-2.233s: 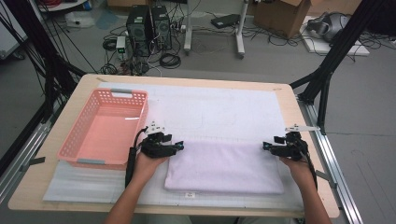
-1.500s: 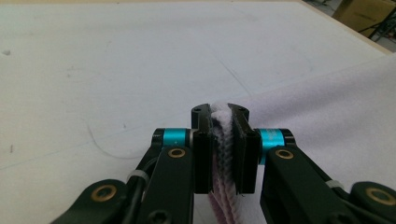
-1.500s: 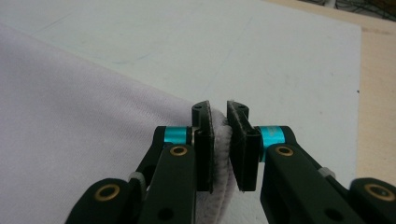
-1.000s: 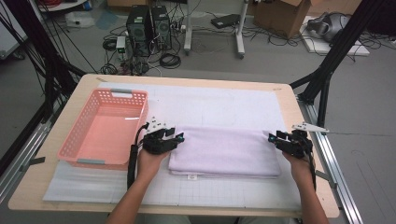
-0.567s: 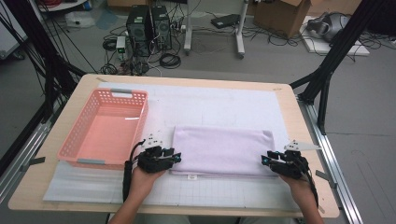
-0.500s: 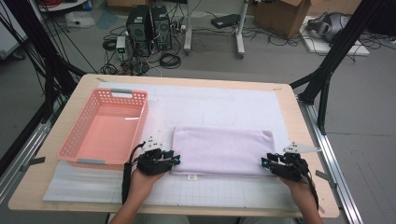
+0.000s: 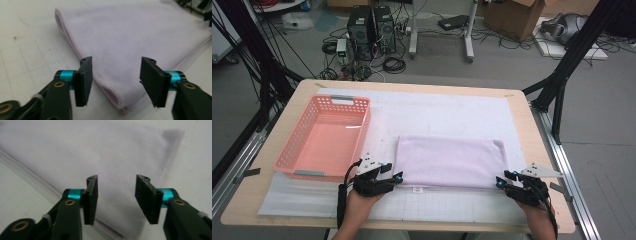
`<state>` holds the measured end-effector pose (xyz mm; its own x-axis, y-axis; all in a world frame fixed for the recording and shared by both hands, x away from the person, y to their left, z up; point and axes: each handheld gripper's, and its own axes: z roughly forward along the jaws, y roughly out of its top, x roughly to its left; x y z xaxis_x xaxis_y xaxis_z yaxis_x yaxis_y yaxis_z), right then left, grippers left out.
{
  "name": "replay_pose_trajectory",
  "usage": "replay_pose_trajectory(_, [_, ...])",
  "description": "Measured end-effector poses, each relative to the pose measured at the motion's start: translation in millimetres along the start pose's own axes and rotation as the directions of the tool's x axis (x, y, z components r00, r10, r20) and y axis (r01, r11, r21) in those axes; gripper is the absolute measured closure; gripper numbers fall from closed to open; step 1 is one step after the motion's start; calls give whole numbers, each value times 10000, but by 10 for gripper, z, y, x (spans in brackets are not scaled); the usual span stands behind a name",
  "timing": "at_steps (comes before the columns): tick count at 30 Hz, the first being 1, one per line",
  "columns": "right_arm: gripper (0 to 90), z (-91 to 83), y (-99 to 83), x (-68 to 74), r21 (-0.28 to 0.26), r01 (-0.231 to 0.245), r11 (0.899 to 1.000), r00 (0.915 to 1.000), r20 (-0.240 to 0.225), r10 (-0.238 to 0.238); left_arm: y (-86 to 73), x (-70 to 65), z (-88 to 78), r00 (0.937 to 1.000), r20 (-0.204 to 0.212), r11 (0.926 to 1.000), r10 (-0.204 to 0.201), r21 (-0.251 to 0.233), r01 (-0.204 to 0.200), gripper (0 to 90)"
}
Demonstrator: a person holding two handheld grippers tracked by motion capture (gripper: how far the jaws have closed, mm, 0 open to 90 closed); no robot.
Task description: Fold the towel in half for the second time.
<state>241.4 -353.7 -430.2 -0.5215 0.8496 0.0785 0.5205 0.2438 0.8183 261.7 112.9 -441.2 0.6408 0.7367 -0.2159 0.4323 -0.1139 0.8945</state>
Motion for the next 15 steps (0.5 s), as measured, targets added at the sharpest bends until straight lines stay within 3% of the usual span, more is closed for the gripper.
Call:
replay_pose_trajectory(3, [426,-32,25,41,-286,161,9995,9999,-22,-162,23,-9,-28,9998,181,9976,5,-695,8,332])
replay_pose_trajectory(7, [300,-55,46,34,-606,371,9975,9993,128,-364,51,-6,-35,9998,213,9919,-7,-1266,34,241])
replay_pose_trajectory(9, [230,-65,47,8,-759,314,9966,9993,221,-298,59,-8,-32,10000,70,9907,50,-1363,-40,221])
replay_pose_trajectory(15, [206,-92,44,-62,-1103,4,9939,9997,260,25,52,12,-35,9998,148,9891,123,-1466,-100,244])
